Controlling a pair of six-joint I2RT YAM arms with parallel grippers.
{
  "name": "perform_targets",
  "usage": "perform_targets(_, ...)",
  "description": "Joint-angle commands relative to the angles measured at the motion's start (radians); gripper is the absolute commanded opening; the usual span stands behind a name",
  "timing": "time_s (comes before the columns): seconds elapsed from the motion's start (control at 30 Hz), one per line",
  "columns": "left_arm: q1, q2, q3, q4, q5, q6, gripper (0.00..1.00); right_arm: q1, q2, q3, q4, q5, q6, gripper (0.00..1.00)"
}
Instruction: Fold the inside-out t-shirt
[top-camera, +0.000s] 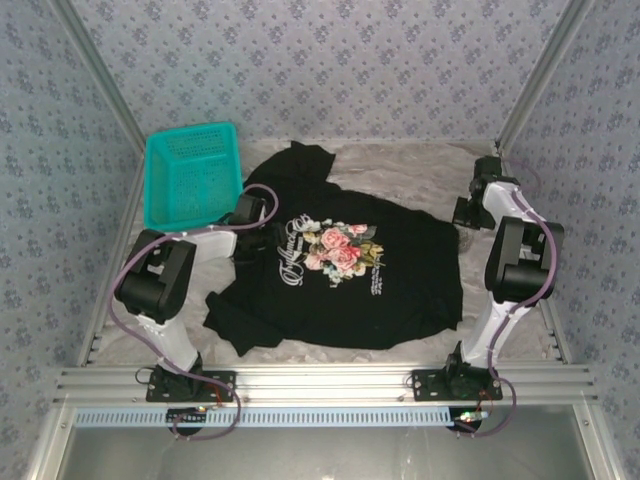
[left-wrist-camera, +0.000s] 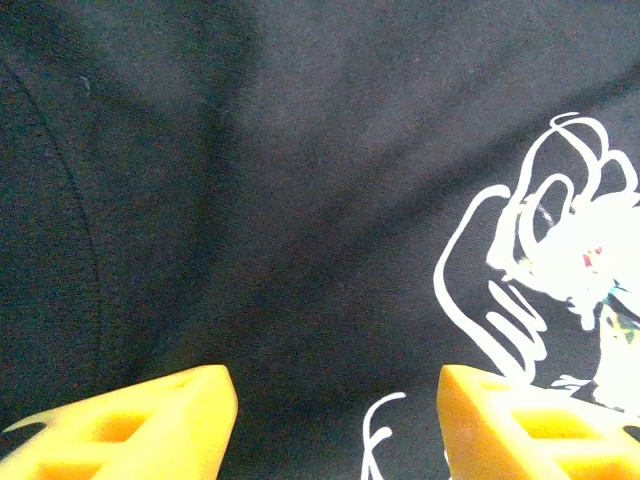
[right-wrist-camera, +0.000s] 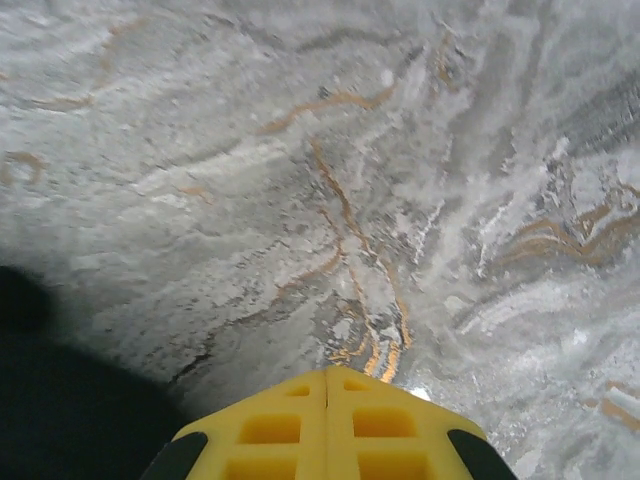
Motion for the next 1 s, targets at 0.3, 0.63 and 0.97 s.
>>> perform_targets(0.3, 0.035, 0.032, -0.121, -0.203, -0.037, 0.003, 0.58, 0.058, -0.124, -0.088, 0.157, -0.235, -0.005, 0.29)
perform_targets(0.63, 0.035, 0.015, -0.087, -0.209, -0.018, 0.004, 0.58, 0.249, 0.158, 0.176, 0.091, -0.141, -0.172, 0.52)
perform_targets(0.97, 0.035, -0.003, -0.077, -0.221, -0.019, 0.006, 0.58, 0.265, 0.299, 0.318, -0.016, 0.003, -0.213, 0.46)
